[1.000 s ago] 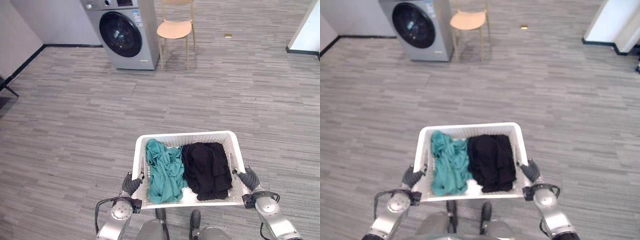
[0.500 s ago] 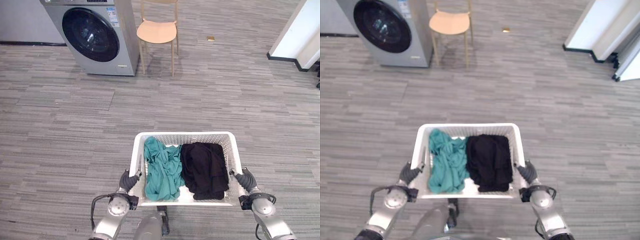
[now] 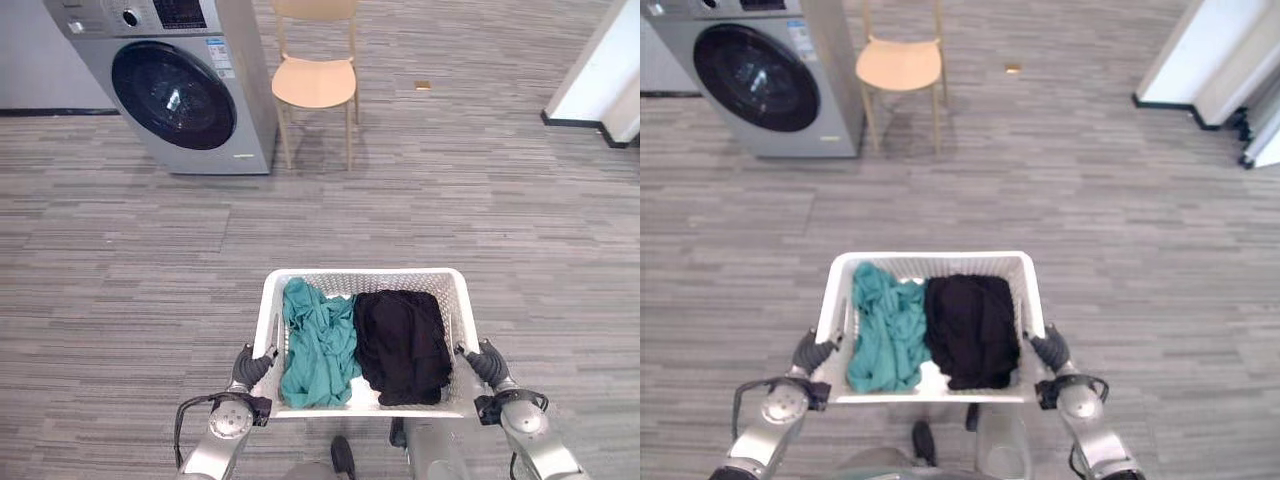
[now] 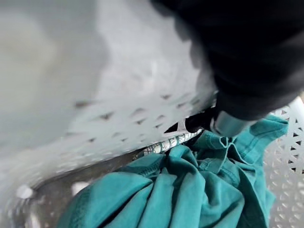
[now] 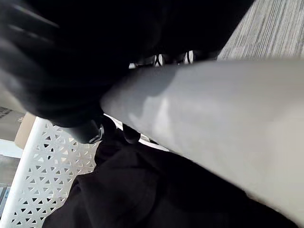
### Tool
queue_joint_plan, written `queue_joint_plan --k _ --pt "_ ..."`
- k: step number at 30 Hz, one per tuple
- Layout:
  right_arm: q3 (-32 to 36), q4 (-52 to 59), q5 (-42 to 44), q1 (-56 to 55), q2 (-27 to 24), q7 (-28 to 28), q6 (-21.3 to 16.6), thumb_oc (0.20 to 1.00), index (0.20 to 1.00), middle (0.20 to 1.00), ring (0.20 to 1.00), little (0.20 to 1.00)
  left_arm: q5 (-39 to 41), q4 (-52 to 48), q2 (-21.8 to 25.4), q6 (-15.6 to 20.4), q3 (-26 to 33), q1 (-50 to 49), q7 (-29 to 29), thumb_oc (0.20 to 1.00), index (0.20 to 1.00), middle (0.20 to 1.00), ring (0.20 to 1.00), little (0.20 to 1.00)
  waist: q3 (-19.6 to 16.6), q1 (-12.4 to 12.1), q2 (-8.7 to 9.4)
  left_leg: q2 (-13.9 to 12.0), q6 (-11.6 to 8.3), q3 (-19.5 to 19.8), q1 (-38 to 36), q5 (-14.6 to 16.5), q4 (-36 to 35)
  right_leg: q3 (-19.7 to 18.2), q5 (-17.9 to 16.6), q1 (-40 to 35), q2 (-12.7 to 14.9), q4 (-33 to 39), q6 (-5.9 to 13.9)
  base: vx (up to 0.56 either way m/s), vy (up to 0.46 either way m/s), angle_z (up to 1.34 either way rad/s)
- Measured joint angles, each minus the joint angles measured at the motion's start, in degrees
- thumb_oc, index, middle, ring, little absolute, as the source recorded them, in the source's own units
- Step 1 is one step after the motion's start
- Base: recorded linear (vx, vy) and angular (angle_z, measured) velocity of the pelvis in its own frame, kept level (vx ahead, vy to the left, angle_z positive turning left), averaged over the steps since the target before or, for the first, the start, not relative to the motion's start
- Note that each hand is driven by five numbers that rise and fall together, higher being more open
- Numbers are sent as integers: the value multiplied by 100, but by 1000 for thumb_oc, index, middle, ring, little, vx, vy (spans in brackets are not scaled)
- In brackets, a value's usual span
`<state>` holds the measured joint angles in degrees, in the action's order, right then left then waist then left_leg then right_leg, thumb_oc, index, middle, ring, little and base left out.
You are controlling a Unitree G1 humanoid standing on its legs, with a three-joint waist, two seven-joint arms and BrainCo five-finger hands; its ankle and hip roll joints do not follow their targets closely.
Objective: Grab the laundry basket,head to the washer,open it,put in the laundry and shut it.
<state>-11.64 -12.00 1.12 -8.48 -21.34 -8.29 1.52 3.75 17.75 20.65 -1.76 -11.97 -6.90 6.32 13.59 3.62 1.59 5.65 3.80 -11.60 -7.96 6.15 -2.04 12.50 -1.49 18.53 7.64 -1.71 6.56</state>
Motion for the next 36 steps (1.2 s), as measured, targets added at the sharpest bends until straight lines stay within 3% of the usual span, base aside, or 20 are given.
queue_joint_plan --k 3,4,5,6,7,8,10,14,17,22,23,24,25,26,27,30,31,32,35,36 --pt "89 -74 3 -131 -57 7 0 200 200 200 200 200 -12 129 -81 -6 -132 86 -2 200 200 200 200 200 -6 91 -41 -140 -249 405 -142 146 514 -39 -640 -502 3 -28 -348 282 -287 111" --pt "89 -73 3 -95 -124 32 0 200 200 200 200 200 -12 129 -83 -6 -175 64 -3 200 200 200 200 200 -8 76 -71 -286 -401 390 -58 239 1018 4 -654 -649 -82 -124 -383 304 -283 79" --pt "80 -35 0 -13 -243 109 -1 200 200 200 200 200 -5 127 -125 -6 -176 19 -4 200 200 200 200 200 -11 1 -81 -505 -488 141 156 294 1942 152 -589 -893 -190 -169 -695 400 -297 38" --pt "117 -6 -1 67 -322 106 -8 200 200 200 200 200 2 107 -252 0 -161 -73 2 200 200 200 200 200 -103 -140 -247 -896 -558 -44 450 322 2961 117 -467 -1176 -413 -121 -961 388 -261 1" --pt "156 18 -3 146 -346 95 -11 200 200 200 200 200 15 58 -275 4 -152 -83 2 200 200 200 200 200 -154 -211 -329 -1060 -619 -42 614 361 3225 80 -307 -1251 -530 -127 -1162 370 -189 -20" --pt "207 27 -3 206 -348 94 -12 200 200 200 200 200 20 -47 -260 6 -154 -45 1 200 200 200 200 200 -168 -226 -347 -1152 -632 -50 815 405 3395 73 -248 -1315 -606 -47 -1213 194 -74 -11" --pt "288 32 -2 314 -351 93 -16 200 200 200 200 200 20 -126 -255 2 -143 108 2 200 200 200 200 200 -88 -250 -204 -1075 -638 -104 1180 509 3107 3 -212 -1590 -582 243 -1282 262 -40 -9" --pt "321 28 0 216 -322 83 -37 200 200 200 200 200 18 -109 -276 4 -162 92 0 200 200 200 200 200 -29 -236 -82 -1023 -643 -188 1724 223 1675 -44 8 -2207 -663 601 -1071 369 -4 -11" --pt "197 -68 -2 224 -342 82 -50 200 200 200 200 200 18 -5 -263 -3 -159 11 -1 200 200 200 200 200 31 -292 -230 -1117 -715 1 2270 -776 305 -93 242 -2673 -988 625 -972 404 44 -35" --pt "212 -67 -3 97 -304 45 -48 200 200 200 200 200 19 29 -299 -9 -165 -10 -5 200 200 200 200 200 79 -397 -151 -1046 -567 -199 2481 -1155 109 -233 815 -3385 -1019 621 -879 427 107 -25" --pt "212 -51 -4 83 -311 45 -48 200 200 200 200 200 19 28 -299 -10 -169 -19 -8 200 200 200 200 200 67 -405 -154 -1023 -471 -217 2428 -1189 93 -287 899 -3509 -1005 614 -750 514 188 -34" --pt "221 -5 -6 37 -293 60 -51 200 200 200 200 200 18 16 -264 -9 -172 -42 -17 200 200 200 200 200 39 -430 -124 -977 -328 -209 2286 -1473 156 -373 1089 -3739 -924 608 -562 655 234 -36" --pt "192 -16 -9 33 -213 58 -49 200 200 200 200 200 19 31 -238 -14 -105 -26 -24 200 200 200 200 200 24 -453 69 -856 -263 -274 2284 -1545 403 -458 1275 -3817 -707 503 -485 462 188 -49" --pt "208 -19 -11 33 -180 54 -50 200 200 200 200 200 18 29 -216 -16 -107 3 -24 200 200 200 200 200 16 -539 123 -790 -13 -307 2285 -1603 679 -493 1338 -3779 -556 226 -412 403 191 -36" --pt "212 -12 -13 22 -108 47 -48 200 200 200 200 200 18 26 -161 -15 -103 37 -24 200 200 200 200 200 -11 -534 240 -649 22 -353 2276 -1346 891 -484 1316 -3737 -396 22 -397 370 231 -20" --pt "219 -10 -62 50 -64 48 -48 200 200 200 200 200 19 27 -60 -17 -105 195 -37 200 200 200 200 200 -27 -526 282 -459 209 -387 2069 -953 1054 -532 1304 -3269 -50 -1366 -376 323 225 -4" --pt "193 12 -109 104 33 49 -49 200 200 200 200 200 23 24 71 -7 -89 248 -35 200 200 200 200 200 -43 -551 312 -328 299 -469 1699 -812 797 -641 1208 -2538 220 -2930 -103 253 183 -25" --pt "170 16 -111 144 65 48 -49 200 200 200 200 200 52 17 110 -1 -71 263 -21 200 200 200 200 200 -51 -548 308 -268 284 -524 1527 -841 614 -705 1242 -2157 332 -3555 -112 279 197 -16" --pt "107 18 -111 291 68 75 -48 200 200 200 200 200 57 -50 184 7 -29 349 -9 200 200 200 200 200 5 -538 197 -229 422 -487 1077 -670 255 -679 1513 -1141 311 -3966 -148 324 146 -19" --pt "91 25 -111 398 28 75 -48 200 200 200 200 200 69 -53 188 9 60 351 -6 200 200 200 200 200 102 -432 37 -249 364 -529 735 -636 41 -444 1588 -565 276 -3645 -238 340 68 -22"
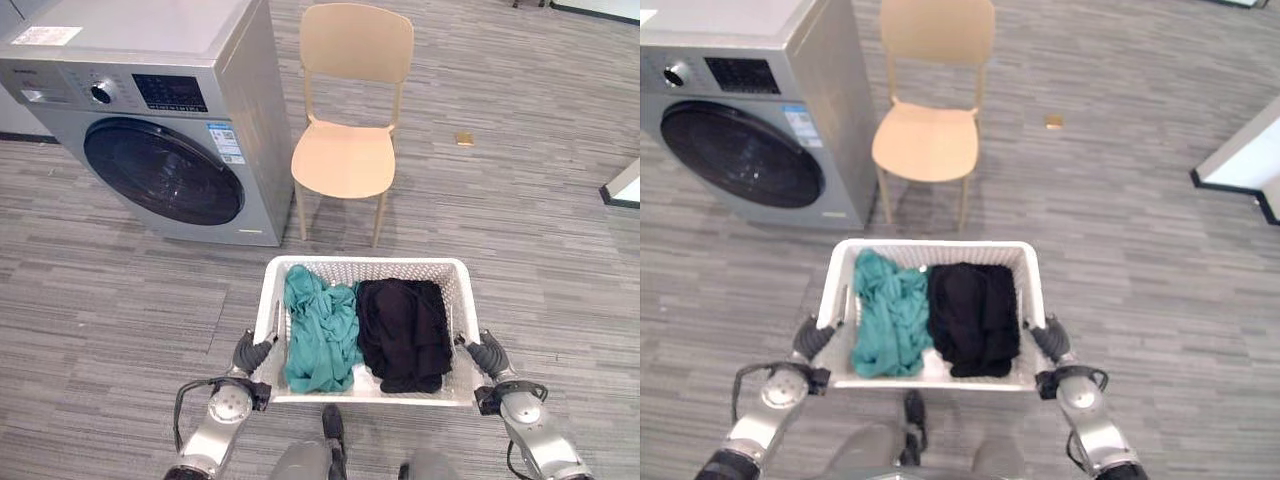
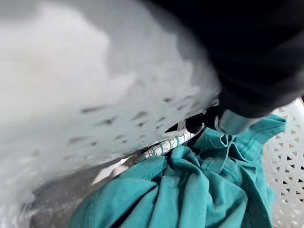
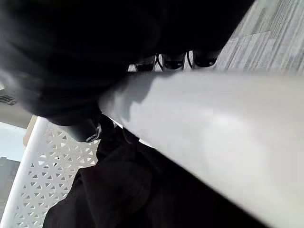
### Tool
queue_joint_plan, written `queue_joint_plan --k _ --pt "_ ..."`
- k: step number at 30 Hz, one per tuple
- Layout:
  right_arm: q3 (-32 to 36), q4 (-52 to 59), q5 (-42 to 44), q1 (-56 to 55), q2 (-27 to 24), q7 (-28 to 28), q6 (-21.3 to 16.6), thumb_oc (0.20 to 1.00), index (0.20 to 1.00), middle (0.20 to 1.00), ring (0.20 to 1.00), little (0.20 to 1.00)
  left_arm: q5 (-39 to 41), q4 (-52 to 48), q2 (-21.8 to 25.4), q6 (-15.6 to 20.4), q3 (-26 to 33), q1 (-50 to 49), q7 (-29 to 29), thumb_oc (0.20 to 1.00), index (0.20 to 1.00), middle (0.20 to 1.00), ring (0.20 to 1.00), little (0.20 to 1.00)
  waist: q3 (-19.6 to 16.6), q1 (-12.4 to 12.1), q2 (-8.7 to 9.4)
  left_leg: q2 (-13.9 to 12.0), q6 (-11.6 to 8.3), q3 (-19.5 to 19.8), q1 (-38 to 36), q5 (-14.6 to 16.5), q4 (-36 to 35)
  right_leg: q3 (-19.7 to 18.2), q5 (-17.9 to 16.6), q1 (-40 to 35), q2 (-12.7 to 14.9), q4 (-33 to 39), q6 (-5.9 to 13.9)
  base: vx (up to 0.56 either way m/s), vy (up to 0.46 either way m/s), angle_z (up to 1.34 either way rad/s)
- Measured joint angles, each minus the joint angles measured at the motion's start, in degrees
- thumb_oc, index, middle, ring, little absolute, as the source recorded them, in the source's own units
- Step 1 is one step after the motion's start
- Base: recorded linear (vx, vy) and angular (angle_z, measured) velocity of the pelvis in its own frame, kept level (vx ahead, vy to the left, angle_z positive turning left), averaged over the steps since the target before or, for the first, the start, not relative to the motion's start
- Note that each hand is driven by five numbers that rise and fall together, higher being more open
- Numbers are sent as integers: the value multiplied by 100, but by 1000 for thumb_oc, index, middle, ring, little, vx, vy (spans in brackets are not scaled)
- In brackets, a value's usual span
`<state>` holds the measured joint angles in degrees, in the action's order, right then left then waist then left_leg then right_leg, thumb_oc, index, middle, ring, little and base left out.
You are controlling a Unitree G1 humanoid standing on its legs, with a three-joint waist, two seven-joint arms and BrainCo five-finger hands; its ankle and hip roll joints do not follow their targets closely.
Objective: Grab the laundry basket,head to the washer,open it,put in the laundry and shut it.
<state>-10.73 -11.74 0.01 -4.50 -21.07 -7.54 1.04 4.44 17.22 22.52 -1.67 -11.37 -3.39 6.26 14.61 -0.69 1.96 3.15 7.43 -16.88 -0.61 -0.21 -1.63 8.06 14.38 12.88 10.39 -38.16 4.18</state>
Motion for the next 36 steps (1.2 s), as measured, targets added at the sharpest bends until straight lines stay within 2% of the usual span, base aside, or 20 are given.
queue_joint_plan --k 3,4,6,7,8,9,10,11,13,14,16,18,20,22,23,26,30,32,33,36 --pt "-63 -4 0 -27 -54 0 2 200 200 200 200 200 4 -9 -5 10 9 -49 0 200 200 200 200 200 49 138 -53 64 -165 -119 -357 138 -138 351 -120 709 -43 915 79 365 -6 3" --pt "-145 -10 1 -67 -70 7 2 200 200 200 200 200 9 6 -46 47 64 -146 9 200 200 200 200 200 59 199 19 106 -327 -159 -542 457 -115 604 -385 1085 -202 1934 207 419 -62 11" --pt "-133 -23 1 -135 -74 13 5 200 200 200 200 200 117 92 -124 39 57 -179 7 200 200 200 200 200 74 228 52 182 -320 -106 -711 569 -93 573 -747 1296 -266 2482 142 428 -102 21" --pt "-123 -75 1 -173 -78 14 13 200 200 200 200 200 130 132 -200 39 60 -212 13 200 200 200 200 200 77 254 45 197 -383 33 -828 675 -85 522 -873 1296 -348 2745 242 387 -130 60" --pt "-105 -136 1 -222 -85 17 37 200 200 200 200 200 134 198 -293 26 41 -238 7 200 200 200 200 200 78 291 49 210 -444 298 -998 837 -67 237 -1022 1186 -498 3042 232 375 -155 89" --pt "-76 -136 1 -313 -86 16 47 200 200 200 200 200 135 199 -310 10 -2 -273 6 200 200 200 200 200 57 375 84 236 -491 457 -1119 882 -38 117 -1130 1034 -482 3024 114 432 -275 132" --pt "-51 -254 6 -318 -143 19 45 200 200 200 200 200 135 195 -448 -9 -24 -333 2 200 200 200 200 200 69 359 -45 93 -638 710 -1352 963 109 45 -1735 761 -531 2936 -233 407 -305 124" --pt "-49 -304 6 -298 -149 24 46 200 200 200 200 200 135 200 -478 -19 -26 -382 4 200 200 200 200 200 66 344 -88 -14 -686 724 -1352 962 385 92 -1930 569 -556 2944 -414 368 -316 121" --pt "-17 -261 6 -332 -196 28 30 200 200 200 200 200 135 201 -462 -20 -89 -350 1 200 200 200 200 200 46 357 -103 -225 -777 654 -822 960 1958 410 -2140 112 -551 3088 -659 275 -194 82" --pt "-21 -257 7 -265 -326 36 -22 200 200 200 200 200 140 187 -516 -16 -119 -401 3 200 200 200 200 200 -56 145 -284 -690 -1081 675 -177 686 3558 400 -2060 -337 -837 3347 -1000 317 -142 21" --pt "46 -193 7 -152 -326 13 -30 200 200 200 200 200 163 166 -498 -4 -130 -327 4 200 200 200 200 200 -77 107 -303 -877 -1094 671 196 998 3834 391 -1974 -558 -961 3513 -1120 274 -40 -5" --pt "160 -150 7 -90 -341 10 -37 200 200 200 200 200 163 141 -495 -2 -161 -150 3 200 200 200 200 200 -11 73 -169 -780 -1040 622 503 1154 2934 399 -1973 -873 -953 3788 -1122 213 30 5" --pt "189 -147 9 -78 -357 -2 -45 200 200 200 200 200 163 141 -492 -2 -186 -73 1 200 200 200 200 200 20 179 -53 -753 -1105 632 666 907 1464 478 -1926 -1278 -1007 4085 -1049 172 54 -6" --pt "177 -156 10 -68 -343 -9 -55 200 200 200 200 200 163 142 -477 -3 -186 -89 1 200 200 200 200 200 24 218 -53 -882 -1133 658 900 552 1015 492 -1904 -1434 -1115 4116 -1015 190 73 -35" --pt "180 -156 10 -123 -354 -25 -58 200 200 200 200 200 163 142 -488 -2 -212 -99 0 200 200 200 200 200 25 214 -29 -951 -1185 660 1064 163 793 497 -1853 -1651 -1197 4271 -937 305 142 -51" --pt "142 -224 10 -185 -309 -63 -59 200 200 200 200 200 163 206 -499 -6 -214 -124 -1 200 200 200 200 200 14 221 -55 -1011 -1302 884 1294 -240 325 361 -1609 -1808 -1321 4272 -797 300 177 -44" --pt "116 -275 10 -228 -296 -52 -58 200 200 200 200 200 163 283 -522 -11 -233 -249 -23 200 200 200 200 200 -9 172 -94 -964 -1066 985 1194 -590 172 83 -1465 -2064 -1346 4271 -748 322 254 -41" --pt "123 -287 10 -326 -273 -28 -51 200 200 200 200 200 162 319 -534 -12 -246 -247 -29 200 200 200 200 200 -90 227 -214 -829 -903 953 891 -699 66 -67 -1206 -2282 -1221 4255 -577 245 305 -40" --pt "115 -282 10 -324 -224 -11 -52 200 200 200 200 200 162 311 -486 -12 -211 -200 -25 200 200 200 200 200 -102 173 -162 -669 -739 814 777 -604 -2 -243 -914 -1959 -1003 3680 -360 21 105 -40" --pt "-27 -264 7 -240 -163 17 -56 200 200 200 200 200 170 262 -254 -13 -188 -132 -26 200 200 200 200 200 -97 173 -117 -433 -410 548 746 -568 -54 -367 -452 -1019 -598 2128 -119 -6 130 -47"
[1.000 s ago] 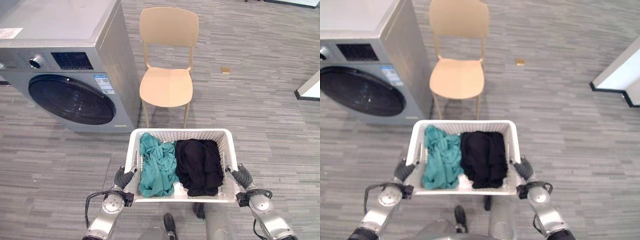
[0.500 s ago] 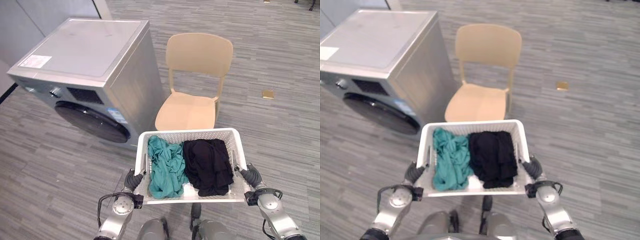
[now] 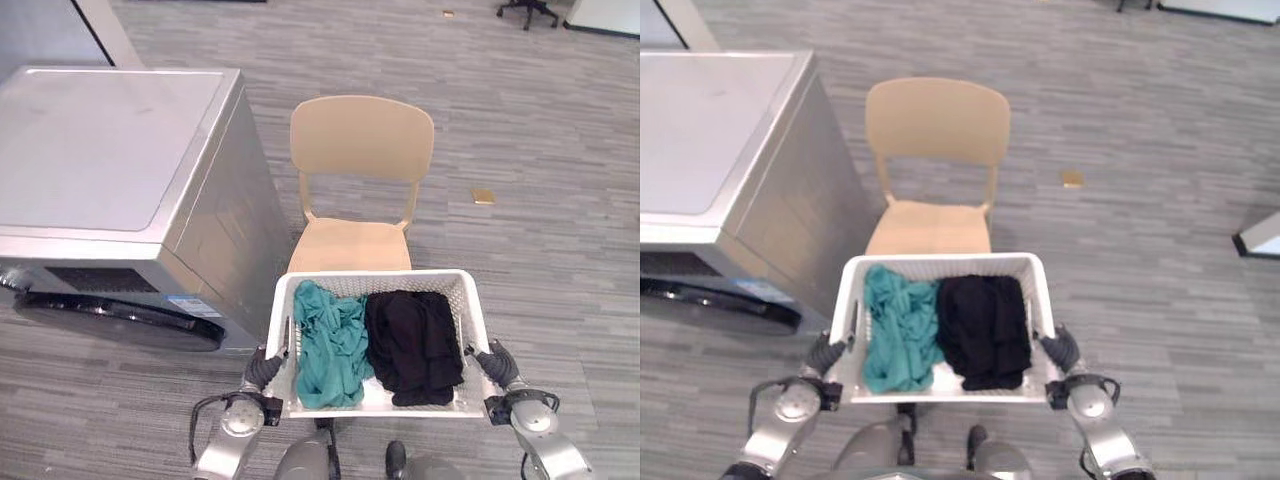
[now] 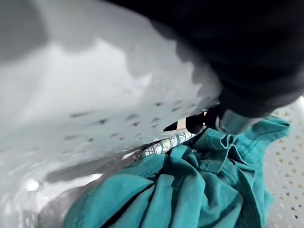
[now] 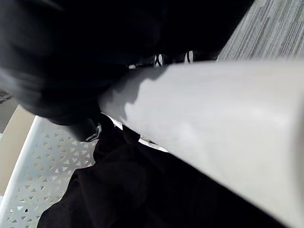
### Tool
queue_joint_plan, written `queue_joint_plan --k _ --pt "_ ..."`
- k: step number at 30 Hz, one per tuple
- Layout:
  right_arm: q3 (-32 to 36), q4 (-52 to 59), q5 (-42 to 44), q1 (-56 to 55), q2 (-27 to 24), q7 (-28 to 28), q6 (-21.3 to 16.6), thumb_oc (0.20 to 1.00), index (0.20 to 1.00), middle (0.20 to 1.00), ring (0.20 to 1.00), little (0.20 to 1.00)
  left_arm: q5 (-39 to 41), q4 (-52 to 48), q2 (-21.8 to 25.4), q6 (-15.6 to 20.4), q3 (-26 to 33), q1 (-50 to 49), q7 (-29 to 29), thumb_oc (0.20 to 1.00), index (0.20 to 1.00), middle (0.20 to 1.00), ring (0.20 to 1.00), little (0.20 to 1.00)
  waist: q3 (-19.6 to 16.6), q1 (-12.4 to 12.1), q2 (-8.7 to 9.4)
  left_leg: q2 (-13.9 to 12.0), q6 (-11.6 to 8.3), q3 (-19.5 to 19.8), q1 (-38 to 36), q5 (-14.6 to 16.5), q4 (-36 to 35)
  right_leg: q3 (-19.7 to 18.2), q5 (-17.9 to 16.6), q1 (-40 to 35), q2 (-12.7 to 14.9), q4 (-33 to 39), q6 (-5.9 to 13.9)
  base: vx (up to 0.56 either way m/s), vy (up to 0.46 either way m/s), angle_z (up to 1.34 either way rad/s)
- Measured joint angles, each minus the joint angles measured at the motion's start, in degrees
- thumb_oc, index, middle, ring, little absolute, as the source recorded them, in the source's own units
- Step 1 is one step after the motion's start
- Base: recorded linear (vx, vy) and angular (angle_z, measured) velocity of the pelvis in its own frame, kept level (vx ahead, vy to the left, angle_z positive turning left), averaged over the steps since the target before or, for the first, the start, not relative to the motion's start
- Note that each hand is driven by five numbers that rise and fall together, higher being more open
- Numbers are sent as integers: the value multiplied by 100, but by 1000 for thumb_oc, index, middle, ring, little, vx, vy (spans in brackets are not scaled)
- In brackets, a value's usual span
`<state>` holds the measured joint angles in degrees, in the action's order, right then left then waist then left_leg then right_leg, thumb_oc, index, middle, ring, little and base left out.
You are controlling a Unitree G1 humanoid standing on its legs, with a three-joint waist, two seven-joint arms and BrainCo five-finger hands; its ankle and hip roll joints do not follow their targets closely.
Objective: Grab the laundry basket,head to the washer,open it,put in the laundry and shut it.
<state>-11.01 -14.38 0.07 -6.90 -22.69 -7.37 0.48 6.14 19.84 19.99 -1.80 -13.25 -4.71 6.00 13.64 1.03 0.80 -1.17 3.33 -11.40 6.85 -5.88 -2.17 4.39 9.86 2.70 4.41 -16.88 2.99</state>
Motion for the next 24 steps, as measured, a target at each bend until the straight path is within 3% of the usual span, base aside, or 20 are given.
queue_joint_plan --k 2,3,7,10,12,14,16,18,20,22,24 --pt "-97 -8 -1 116 127 -3 4 200 200 200 200 200 8 4 145 -1 114 96 5 200 200 200 200 200 73 -65 74 103 107 -238 -31 37 12 84 86 614 222 -719 121 39 60 -37" --pt "-121 -9 -1 111 134 6 5 200 200 200 200 200 8 -9 175 3 127 121 2 200 200 200 200 200 74 -107 76 106 126 -285 -30 64 9 106 86 733 258 -720 121 83 29 -31" --pt "-278 -19 -1 306 126 -1 6 200 200 200 200 200 41 -85 258 28 258 -2 11 200 200 200 200 200 166 -210 177 153 -35 -569 -261 297 -190 656 4 1244 246 -28 225 136 -41 -40" --pt "-165 -114 0 181 128 -2 7 200 200 200 200 200 41 -65 131 25 200 -13 17 200 200 200 200 200 227 -137 215 244 -72 -279 -305 344 -143 672 -480 1116 152 447 190 139 -144 45" --pt "-140 -131 1 130 129 -2 6 200 200 200 200 200 38 -70 103 17 173 -54 20 200 200 200 200 200 241 -123 211 207 -126 -145 -299 357 -69 554 -714 961 13 689 36 146 -167 47" --pt "-104 -144 3 87 123 -6 2 200 200 200 200 200 38 -70 11 8 184 -101 25 200 200 200 200 200 285 -129 133 150 -299 82 -246 441 157 628 -783 718 -64 775 -27 91 -107 56" --pt "-57 -159 5 50 101 -4 -11 200 200 200 200 200 37 -75 -11 9 120 -131 33 200 200 200 200 200 292 -123 123 94 -388 147 -232 534 380 718 -903 599 -74 800 -224 93 -78 56" --pt "-67 -211 5 257 66 -23 -27 200 200 200 200 200 39 -75 -33 9 118 -127 75 200 200 200 200 200 327 -162 11 -45 -449 154 -118 686 616 885 -810 577 -137 723 -362 97 -19 17" --pt "-56 -247 5 380 -31 -68 -27 200 200 200 200 200 39 -73 -49 8 42 31 128 200 200 200 200 200 355 -149 -86 -113 -452 185 -76 618 674 944 -762 578 -171 711 -437 86 28 17" --pt "-61 -250 13 435 -83 -135 -27 200 200 200 200 200 38 -53 -45 8 3 176 146 200 200 200 200 200 381 -128 -45 -124 -487 93 215 516 1068 935 -733 562 -85 731 -632 68 19 9" --pt "-60 -272 24 461 -95 -236 -29 200 200 200 200 200 38 106 -95 9 -30 375 163 200 200 200 200 200 425 -100 36 -271 -549 134 331 486 1002 937 -746 328 12 996 -651 125 59 4"
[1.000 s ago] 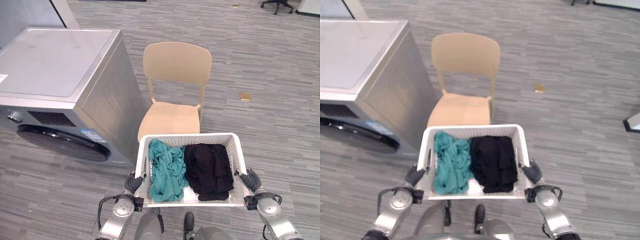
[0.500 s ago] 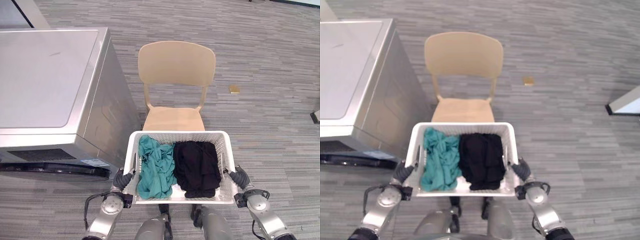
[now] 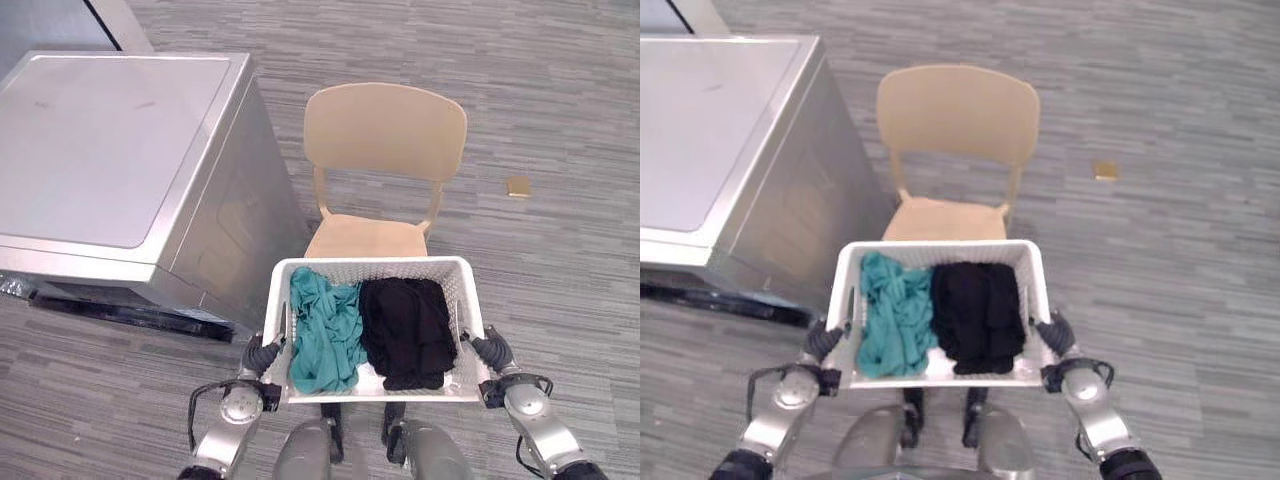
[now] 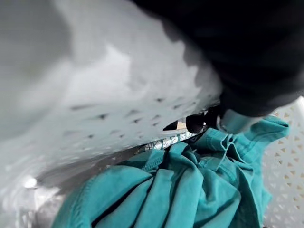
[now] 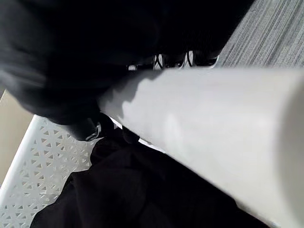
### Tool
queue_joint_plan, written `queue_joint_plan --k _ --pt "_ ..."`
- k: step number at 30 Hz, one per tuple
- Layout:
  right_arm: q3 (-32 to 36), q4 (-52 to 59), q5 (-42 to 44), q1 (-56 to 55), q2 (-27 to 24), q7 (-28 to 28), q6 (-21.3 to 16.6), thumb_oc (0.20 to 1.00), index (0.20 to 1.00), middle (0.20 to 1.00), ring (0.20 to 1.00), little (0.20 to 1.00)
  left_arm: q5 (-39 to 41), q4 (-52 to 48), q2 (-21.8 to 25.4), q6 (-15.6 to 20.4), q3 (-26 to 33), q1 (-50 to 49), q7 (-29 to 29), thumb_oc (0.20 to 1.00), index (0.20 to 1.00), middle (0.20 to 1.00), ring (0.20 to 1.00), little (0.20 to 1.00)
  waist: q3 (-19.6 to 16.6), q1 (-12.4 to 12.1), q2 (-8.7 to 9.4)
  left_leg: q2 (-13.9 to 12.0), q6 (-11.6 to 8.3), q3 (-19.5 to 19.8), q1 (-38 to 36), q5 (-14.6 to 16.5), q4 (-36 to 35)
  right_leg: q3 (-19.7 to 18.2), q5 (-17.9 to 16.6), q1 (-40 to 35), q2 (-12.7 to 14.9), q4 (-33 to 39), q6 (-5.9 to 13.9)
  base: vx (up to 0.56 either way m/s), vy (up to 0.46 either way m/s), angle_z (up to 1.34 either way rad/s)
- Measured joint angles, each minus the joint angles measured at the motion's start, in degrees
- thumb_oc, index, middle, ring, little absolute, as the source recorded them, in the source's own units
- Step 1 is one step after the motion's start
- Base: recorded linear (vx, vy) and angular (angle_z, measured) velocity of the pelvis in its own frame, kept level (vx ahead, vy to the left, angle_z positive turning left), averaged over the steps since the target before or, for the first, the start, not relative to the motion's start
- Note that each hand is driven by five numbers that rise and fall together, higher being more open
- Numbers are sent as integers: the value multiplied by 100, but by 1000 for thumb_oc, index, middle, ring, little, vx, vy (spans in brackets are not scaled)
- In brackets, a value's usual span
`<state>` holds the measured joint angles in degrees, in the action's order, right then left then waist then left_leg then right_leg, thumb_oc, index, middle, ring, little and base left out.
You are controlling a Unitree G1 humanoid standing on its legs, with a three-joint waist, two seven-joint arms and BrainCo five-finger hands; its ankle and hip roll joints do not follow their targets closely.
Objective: Grab the laundry basket,head to the washer,open it,put in the laundry and shut it.
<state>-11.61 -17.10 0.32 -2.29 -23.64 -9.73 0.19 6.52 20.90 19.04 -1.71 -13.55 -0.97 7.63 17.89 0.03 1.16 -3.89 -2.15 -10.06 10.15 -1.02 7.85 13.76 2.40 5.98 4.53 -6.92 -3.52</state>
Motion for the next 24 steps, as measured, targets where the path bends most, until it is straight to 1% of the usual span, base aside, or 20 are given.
queue_joint_plan --k 1,3,4,5,6,7,8,9,10,11,12,13,14,15,16,17,18,19,20,24 --pt "-4 -43 9 6 1 -19 0 200 200 200 200 200 0 59 -23 0 -17 50 20 200 200 200 200 200 2 -1 5 -101 -80 -9 -9 -58 -125 15 -72 -99 -1 75 19 107 72 3" --pt "-19 -105 31 45 1 -53 -12 200 200 200 200 200 0 80 -53 0 -32 66 74 200 200 200 200 200 10 -5 -16 -306 -128 -9 39 -109 -338 12 -126 -244 -24 205 106 98 105 -11" --pt "-22 -164 32 98 -7 -59 -12 200 200 200 200 200 0 100 -59 0 -62 92 110 200 200 200 200 200 8 -12 -37 -349 -160 -2 63 -179 -489 5 -154 -262 -41 248 147 138 201 -17" --pt "-17 -224 36 172 -5 -110 -11 200 200 200 200 200 0 104 -73 -2 -114 134 136 200 200 200 200 200 27 13 -129 -392 -151 -7 57 -322 -748 -7 -214 -328 -80 346 231 99 154 -26" --pt "-22 -287 43 236 -14 -143 -11 200 200 200 200 200 1 104 -75 -2 -156 136 163 200 200 200 200 200 26 16 -201 -389 -94 -10 -66 -435 -1012 -69 -240 -352 -129 387 280 46 95 -42" --pt "-41 -358 65 332 -52 -153 -11 200 200 200 200 200 2 104 -80 -3 -188 131 183 200 200 200 200 200 16 5 -338 -414 -23 2 -163 -577 -1124 -163 -247 -366 -218 412 352 -52 84 -52" --pt "-44 -456 89 415 -6 -165 -8 200 200 200 200 200 2 156 -58 -4 -195 161 187 200 200 200 200 200 59 0 -362 -400 -53 93 -171 -1034 -1090 -240 -221 -408 -241 445 496 -80 132 -27" --pt "-68 -439 101 404 34 -222 -7 200 200 200 200 200 4 195 -102 -10 -228 360 240 200 200 200 200 200 63 68 -319 -252 -40 113 -130 -1048 -1103 -244 -270 -359 -94 482 574 -132 161 -4" --pt "-101 -499 108 560 56 -274 -5 200 200 200 200 200 5 208 -59 -9 -233 509 313 200 200 200 200 200 113 89 -268 -142 -11 105 -81 -1028 -1126 -266 -239 -272 16 453 643 -146 110 -6" --pt "-265 -737 200 1095 63 -403 -15 200 200 200 200 200 73 340 155 -6 -284 894 412 200 200 200 200 200 125 66 -248 -44 26 -50 247 -1026 -1121 -460 -255 183 136 330 753 -224 116 -27" --pt "-319 -839 207 1318 78 -415 -16 200 200 200 200 200 189 403 260 -6 -285 1099 428 200 200 200 200 200 159 49 -244 -1 87 -87 395 -1074 -1107 -507 -300 344 182 306 817 -200 111 -34" --pt "-363 -1080 221 1710 143 -552 -5 200 200 200 200 200 382 492 288 0 -330 1431 488 200 200 200 200 200 325 29 -202 49 126 -155 493 -1103 -1078 -560 -322 538 251 210 855 -181 106 -33" --pt "-395 -1339 245 2018 152 -665 1 200 200 200 200 200 398 764 246 20 -408 1736 659 200 200 200 200 200 400 -32 -162 55 124 -202 606 -1091 -1087 -661 -271 742 266 122 925 -116 76 -27" --pt "-436 -1348 244 2180 178 -734 -1 200 200 200 200 200 420 920 236 36 -429 1904 735 200 200 200 200 200 459 -19 -124 45 132 -201 723 -1099 -1079 -677 -290 859 249 142 940 -131 78 -31" --pt "-610 -1670 243 2510 183 -915 6 200 200 200 200 200 469 1404 216 69 -551 2295 860 200 200 200 200 200 528 -21 -83 11 136 -227 881 -1102 -1049 -746 -290 1059 219 58 942 -90 52 -18" --pt "-697 -1880 242 2673 180 -1018 13 200 200 200 200 200 475 1608 243 69 -669 2513 908 200 200 200 200 200 577 -17 -73 -4 151 -235 962 -1119 -1036 -763 -308 1159 207 12 928 -50 29 -17" --pt "-716 -2042 244 2801 172 -1070 21 200 200 200 200 200 474 1624 295 105 -745 2721 960 200 200 200 200 200 727 -29 -74 -21 158 -241 998 -1128 -1006 -781 -315 1204 196 -58 916 3 3 -7" --pt "-719 -2031 245 2761 198 -1138 21 909 909 909 909 909 467 1604 281 130 -748 2785 1015 595 595 595 595 595 787 -3 -66 -37 156 -246 998 -1125 -999 -786 -315 1210 184 -65 913 3 3 -4" --pt "-718 -2024 245 2721 205 -1155 19 1000 1000 1000 1000 1000 467 1599 291 130 -766 2782 1026 1000 1000 1000 1000 1000 787 10 -66 -43 155 -258 982 -1124 -999 -792 -315 1198 179 -63 913 8 -1 -5" --pt "-723 -1916 244 2509 205 -1159 -5 1000 1000 1000 1000 1000 572 1535 297 185 -742 2706 1044 1000 1000 1000 1000 1000 787 19 -65 -89 154 -326 859 -1124 -1003 -809 -334 1117 142 -68 889 4 -23 -8"
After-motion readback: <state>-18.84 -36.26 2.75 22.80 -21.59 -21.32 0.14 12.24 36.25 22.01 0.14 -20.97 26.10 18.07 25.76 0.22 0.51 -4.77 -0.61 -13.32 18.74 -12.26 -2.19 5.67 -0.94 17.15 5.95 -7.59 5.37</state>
